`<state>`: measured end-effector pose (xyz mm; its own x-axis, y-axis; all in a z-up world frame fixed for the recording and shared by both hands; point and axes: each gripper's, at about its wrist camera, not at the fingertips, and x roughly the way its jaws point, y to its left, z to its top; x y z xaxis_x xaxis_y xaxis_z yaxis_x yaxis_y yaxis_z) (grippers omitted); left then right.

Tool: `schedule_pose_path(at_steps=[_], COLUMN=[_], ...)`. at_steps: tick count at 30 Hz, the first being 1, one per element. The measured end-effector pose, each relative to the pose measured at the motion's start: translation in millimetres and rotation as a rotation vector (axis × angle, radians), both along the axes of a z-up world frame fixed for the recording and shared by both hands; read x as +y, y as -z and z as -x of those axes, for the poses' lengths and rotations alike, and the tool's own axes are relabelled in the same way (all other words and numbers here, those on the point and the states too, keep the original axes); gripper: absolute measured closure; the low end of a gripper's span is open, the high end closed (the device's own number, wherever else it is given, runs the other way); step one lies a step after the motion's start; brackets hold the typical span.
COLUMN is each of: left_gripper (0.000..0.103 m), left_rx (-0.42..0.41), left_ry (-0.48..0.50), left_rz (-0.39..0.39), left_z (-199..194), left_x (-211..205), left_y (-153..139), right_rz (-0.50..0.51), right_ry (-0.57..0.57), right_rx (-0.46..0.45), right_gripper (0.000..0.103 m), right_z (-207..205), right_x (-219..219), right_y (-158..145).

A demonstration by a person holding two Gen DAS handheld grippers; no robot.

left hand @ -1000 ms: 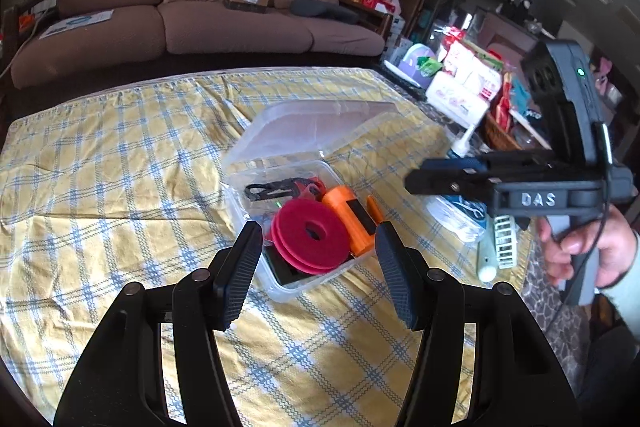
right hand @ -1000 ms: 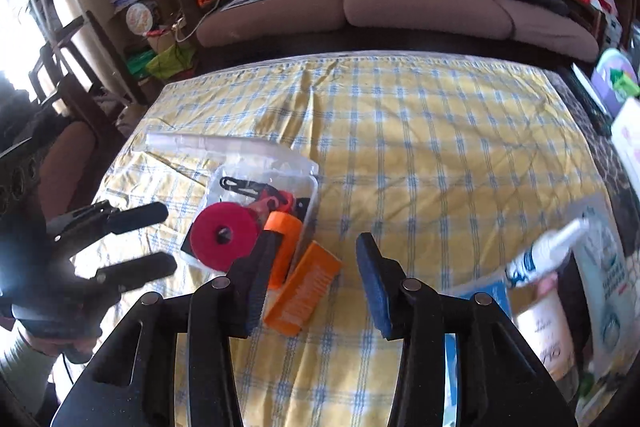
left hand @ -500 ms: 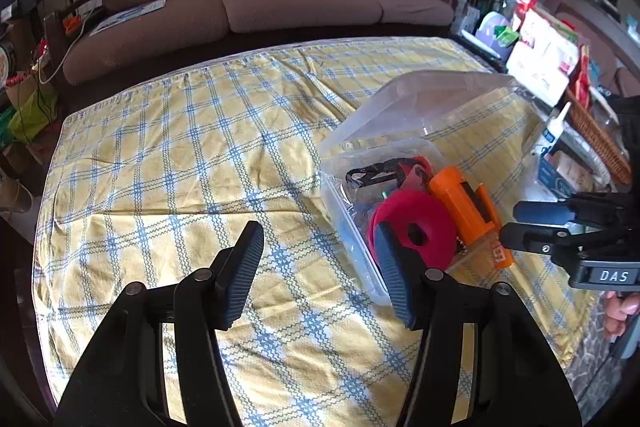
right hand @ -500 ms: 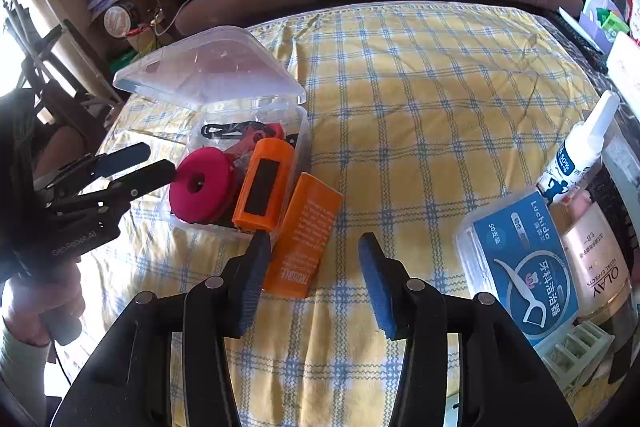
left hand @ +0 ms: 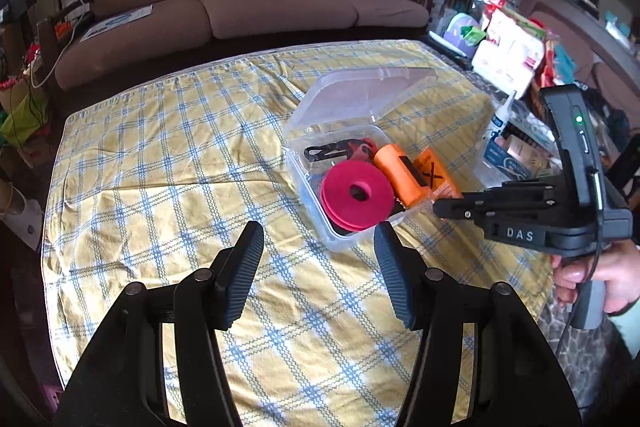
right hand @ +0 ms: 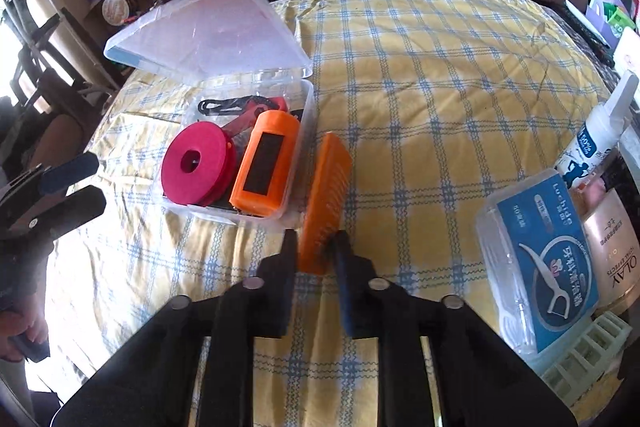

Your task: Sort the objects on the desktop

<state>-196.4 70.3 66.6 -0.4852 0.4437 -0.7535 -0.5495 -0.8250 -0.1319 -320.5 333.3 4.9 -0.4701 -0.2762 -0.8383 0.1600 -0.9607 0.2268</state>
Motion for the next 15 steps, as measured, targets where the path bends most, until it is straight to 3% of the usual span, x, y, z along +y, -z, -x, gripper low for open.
schedule_pose_path(at_steps=[10, 15], left_gripper=[0.049, 0.049], left_rx=[-0.022, -0.031], left_ry=[0.039, 0.052], left_rz=[-0.054, -0.115], left_z=[-2.5, 1.2], left_x=[2.2, -3.7], left_y=[-0.1, -1.7], right_rz=[0.261, 0.398], right_ry=[0.062, 0.005], right_rx=[0.009, 0.026], right_gripper=[0.096, 0.096], right_z=[-5.9, 13.0], right_x=[53.1, 46.8], right_y=[-32.1, -54.5])
